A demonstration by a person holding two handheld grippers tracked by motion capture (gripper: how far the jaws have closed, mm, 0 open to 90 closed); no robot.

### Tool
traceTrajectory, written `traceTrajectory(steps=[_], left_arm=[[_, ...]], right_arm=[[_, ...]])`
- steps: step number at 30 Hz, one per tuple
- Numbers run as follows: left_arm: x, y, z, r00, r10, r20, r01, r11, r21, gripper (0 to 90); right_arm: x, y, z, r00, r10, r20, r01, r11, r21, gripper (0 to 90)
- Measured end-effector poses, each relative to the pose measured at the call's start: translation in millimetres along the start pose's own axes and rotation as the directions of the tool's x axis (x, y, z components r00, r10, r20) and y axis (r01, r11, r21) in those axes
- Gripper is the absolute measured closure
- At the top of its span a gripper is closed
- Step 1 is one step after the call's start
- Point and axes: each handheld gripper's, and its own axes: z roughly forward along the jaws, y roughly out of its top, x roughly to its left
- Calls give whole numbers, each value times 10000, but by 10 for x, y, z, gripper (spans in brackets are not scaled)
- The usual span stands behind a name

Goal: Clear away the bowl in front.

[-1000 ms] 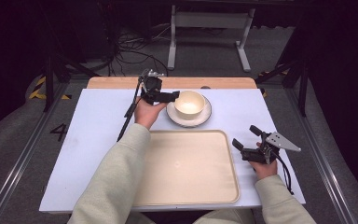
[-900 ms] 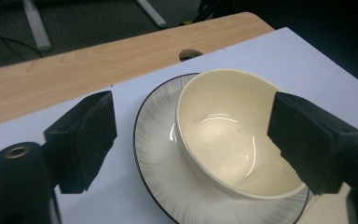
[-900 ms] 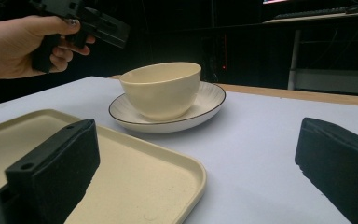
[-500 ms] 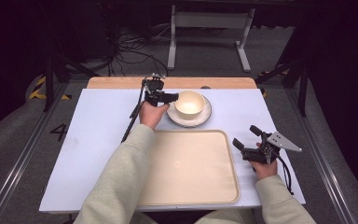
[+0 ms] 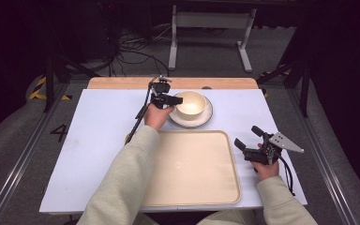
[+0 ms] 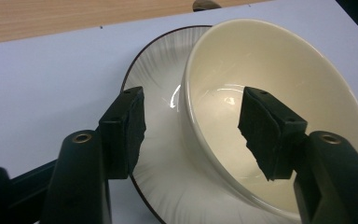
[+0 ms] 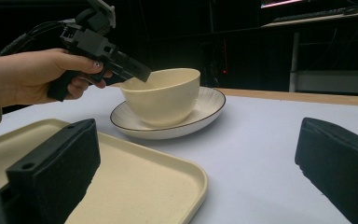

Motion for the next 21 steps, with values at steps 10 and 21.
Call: traceTrajectory(steps=[10, 21], left_arm=[[-47, 15, 124, 9966, -709, -430, 739, 9945, 737, 549], [-124, 34, 164, 9927, -706, -976, 787, 9935, 823, 764]], right_arm=[[-2, 0, 0, 10000, 76, -12, -76, 10000, -44, 4], [-3, -1, 1, 9999, 119, 59, -118, 9999, -58, 4]])
